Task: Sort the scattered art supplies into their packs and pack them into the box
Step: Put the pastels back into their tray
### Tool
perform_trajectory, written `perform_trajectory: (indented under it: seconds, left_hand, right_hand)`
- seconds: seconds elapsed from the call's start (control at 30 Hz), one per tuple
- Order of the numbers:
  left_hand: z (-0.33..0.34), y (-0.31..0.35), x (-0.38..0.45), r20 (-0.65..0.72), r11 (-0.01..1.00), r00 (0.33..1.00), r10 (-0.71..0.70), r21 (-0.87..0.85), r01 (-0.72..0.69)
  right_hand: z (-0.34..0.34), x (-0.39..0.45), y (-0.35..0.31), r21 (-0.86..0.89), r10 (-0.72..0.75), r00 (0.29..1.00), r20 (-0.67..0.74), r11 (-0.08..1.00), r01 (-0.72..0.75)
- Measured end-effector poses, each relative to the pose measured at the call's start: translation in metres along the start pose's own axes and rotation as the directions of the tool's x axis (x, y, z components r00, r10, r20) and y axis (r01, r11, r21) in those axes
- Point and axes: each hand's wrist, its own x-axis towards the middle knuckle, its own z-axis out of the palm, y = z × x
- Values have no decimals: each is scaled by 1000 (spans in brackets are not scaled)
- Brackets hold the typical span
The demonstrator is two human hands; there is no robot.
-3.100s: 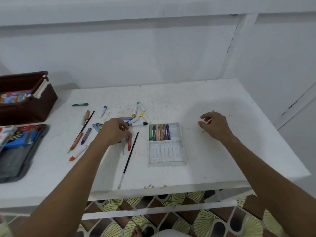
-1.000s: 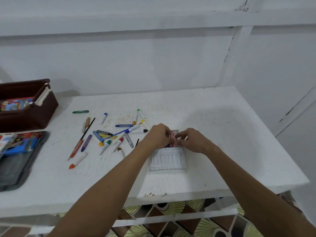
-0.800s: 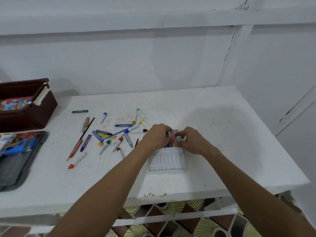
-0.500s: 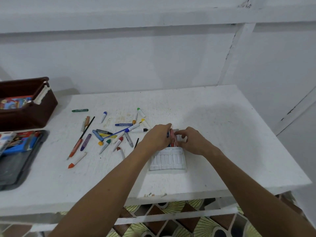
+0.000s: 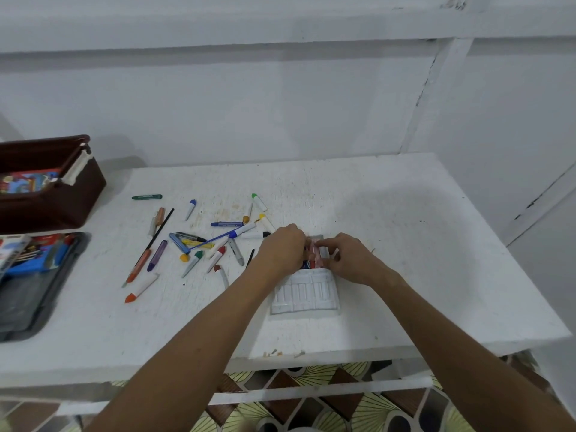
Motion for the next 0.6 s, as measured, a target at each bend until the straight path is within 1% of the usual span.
perform_trajectory:
  seconds: [0.07, 0.13, 0.23, 0.3, 0.37, 0.47, 0.53, 0.6]
  left_hand:
    - [2, 0, -1, -1, 1000, 1000, -16, -7, 16]
    - [3, -2, 0, 8, 998, 1000, -12, -62, 13]
    - [0, -5, -3, 42, 976, 999, 15, -218, -6]
    - [-5, -7, -10, 25, 946, 1000, 13, -325, -4]
    - [-11, -13, -20, -31, 923, 997, -70, -381, 53]
    - [-19, -36, -37, -120, 913, 981, -154, -397, 95]
    - [-23, -59, -51, -122, 910, 970, -212, -387, 150]
    - [-28, -81, -67, -113, 895, 947, -300, -378, 238]
  right_hand:
    - [2, 1, 0, -1, 3, 1000, -1, 1000, -3]
    - [3, 2, 1, -1, 9, 1000, -3, 1000, -9]
    - [4, 3, 3, -16, 13, 1000, -14, 1000, -13]
    - [4, 4, 1, -14, 17, 999, -49, 1000, -18]
    - [4, 7, -5, -20, -4, 996, -90, 1000, 3]
    - [10, 13, -25, -30, -107, 988, -113, 994, 105]
    - [19, 19, -42, -19, -178, 977, -118, 984, 177]
    - [30, 26, -59, 7, -215, 969, -121, 976, 218]
